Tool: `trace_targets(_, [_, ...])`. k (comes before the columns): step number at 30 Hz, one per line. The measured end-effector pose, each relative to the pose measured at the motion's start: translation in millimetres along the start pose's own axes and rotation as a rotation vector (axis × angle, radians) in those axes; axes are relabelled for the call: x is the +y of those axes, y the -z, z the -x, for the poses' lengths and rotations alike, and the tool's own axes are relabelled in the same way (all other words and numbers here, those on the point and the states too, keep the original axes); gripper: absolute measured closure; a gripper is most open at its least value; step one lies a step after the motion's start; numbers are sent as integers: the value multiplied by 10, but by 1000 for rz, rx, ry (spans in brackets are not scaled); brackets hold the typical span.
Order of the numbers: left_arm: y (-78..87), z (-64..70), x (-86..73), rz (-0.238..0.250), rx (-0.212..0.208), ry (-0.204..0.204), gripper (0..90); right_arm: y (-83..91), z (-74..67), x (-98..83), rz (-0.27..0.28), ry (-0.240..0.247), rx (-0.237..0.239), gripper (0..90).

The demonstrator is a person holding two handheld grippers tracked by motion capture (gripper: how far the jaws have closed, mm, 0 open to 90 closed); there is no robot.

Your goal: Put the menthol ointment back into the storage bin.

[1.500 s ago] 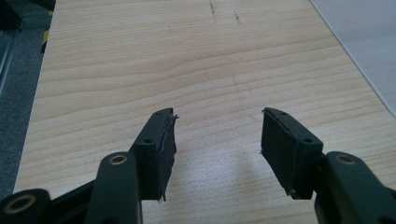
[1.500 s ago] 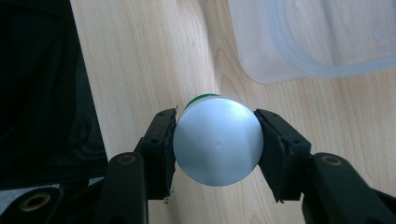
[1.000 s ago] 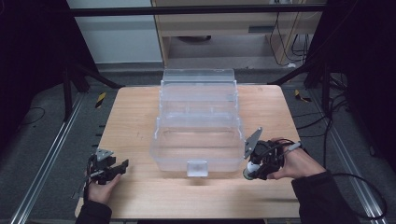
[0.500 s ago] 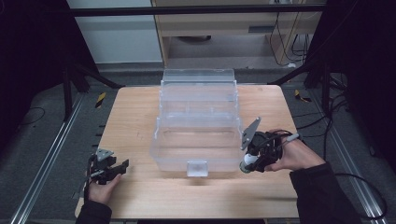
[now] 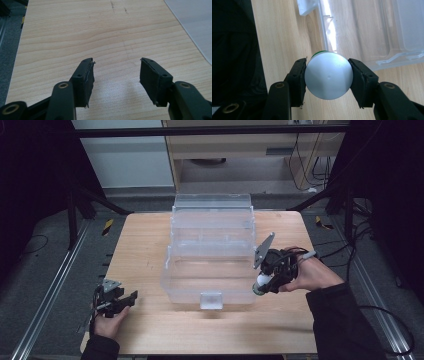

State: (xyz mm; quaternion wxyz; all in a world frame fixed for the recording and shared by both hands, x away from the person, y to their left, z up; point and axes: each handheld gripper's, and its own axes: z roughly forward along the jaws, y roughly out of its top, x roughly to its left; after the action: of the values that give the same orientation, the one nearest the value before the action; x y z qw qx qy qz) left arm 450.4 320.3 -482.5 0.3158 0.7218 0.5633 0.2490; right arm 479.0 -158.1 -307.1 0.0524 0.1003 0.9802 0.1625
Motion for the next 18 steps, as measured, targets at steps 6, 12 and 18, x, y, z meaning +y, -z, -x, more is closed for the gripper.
trace_targets(6, [-5,-3,0,-1,0,1,444,-13,101,53,11,-4,3,504])
trace_targets(12, [-4,-6,0,1,0,4,444,-99,211,114,21,1,3,504])
trace_targets(18, [-4,-11,0,1,-1,4,444,-196,326,144,20,-8,-1,504])
